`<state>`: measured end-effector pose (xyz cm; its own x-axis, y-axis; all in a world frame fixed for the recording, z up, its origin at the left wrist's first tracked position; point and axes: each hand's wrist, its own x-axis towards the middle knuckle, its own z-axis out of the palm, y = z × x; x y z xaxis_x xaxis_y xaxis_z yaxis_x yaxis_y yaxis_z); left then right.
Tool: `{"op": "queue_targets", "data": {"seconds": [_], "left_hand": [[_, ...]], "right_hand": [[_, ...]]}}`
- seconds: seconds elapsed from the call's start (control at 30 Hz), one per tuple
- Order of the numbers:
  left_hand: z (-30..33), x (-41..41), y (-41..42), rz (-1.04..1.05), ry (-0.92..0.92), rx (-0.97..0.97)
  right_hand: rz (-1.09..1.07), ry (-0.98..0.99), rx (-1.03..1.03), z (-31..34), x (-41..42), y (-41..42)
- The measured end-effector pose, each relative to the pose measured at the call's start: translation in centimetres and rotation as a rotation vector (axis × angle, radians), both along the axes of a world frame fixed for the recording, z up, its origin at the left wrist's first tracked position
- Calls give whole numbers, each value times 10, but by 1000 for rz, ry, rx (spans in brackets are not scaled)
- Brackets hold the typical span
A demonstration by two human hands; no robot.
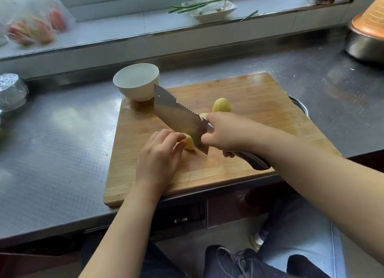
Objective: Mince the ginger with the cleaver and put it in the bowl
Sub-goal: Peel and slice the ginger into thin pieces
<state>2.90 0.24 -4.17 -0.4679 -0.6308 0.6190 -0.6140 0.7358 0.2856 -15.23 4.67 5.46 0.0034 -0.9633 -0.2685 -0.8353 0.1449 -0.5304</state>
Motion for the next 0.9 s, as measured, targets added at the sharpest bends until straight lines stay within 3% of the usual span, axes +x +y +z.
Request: {"op": "queue_targets", "data": {"seconds": [0.13, 0.43, 0.9], "left_hand": [[4, 0, 1, 6, 1, 5], [1, -1, -1, 37, 31, 4], [6, -6, 1, 21, -4, 31]], "right_hand": [[-5, 86, -15, 3, 2, -4], [-2, -17, -138, 24, -1, 13], [38, 26, -59, 35, 9, 1]]}}
